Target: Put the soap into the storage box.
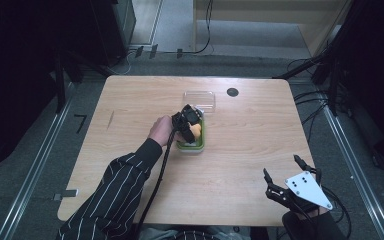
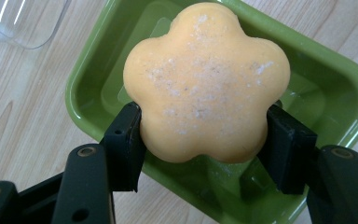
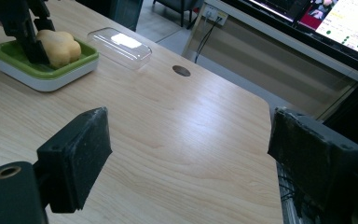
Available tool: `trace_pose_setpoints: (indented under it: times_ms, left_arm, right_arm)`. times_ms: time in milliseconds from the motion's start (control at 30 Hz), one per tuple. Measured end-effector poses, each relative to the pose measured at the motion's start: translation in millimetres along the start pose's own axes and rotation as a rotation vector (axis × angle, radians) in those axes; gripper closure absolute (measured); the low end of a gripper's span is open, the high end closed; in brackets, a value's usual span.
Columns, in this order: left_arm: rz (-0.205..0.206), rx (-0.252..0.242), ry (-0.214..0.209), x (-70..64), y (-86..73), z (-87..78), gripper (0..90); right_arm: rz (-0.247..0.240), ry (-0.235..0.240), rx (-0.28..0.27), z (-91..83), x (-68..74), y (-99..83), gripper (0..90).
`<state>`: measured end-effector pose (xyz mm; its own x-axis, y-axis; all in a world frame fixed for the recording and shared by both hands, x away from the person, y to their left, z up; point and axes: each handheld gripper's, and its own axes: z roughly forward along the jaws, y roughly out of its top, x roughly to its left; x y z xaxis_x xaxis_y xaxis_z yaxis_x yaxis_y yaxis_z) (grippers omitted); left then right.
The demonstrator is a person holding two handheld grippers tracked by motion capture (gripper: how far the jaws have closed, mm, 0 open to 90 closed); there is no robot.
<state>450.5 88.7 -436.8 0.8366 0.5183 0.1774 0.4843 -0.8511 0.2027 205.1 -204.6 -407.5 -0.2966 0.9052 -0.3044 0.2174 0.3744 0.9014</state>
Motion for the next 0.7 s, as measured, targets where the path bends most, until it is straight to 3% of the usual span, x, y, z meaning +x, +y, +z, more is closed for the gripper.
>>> trace_pose_setpoints:
  times_ms: [267,433,700]
  left_arm:
    - [0.024,0.023,0.01,-3.2,0.2,6.8,39.2]
    - [0.03,0.005,0.014,-3.4,0.1,4.9,37.8]
    - [0.043,0.031,-0.005,-5.6,1.6,4.6,27.8]
  right_arm:
    - [0.0,0.0,0.0,-0.1,0.1,0.0,13.4]
    - [0.0,0.0,-0.001,-0.3,0.0,-0.1,13.3]
    - [-0.001,-0.001,-0.002,-0.3,0.2,0.0,13.4]
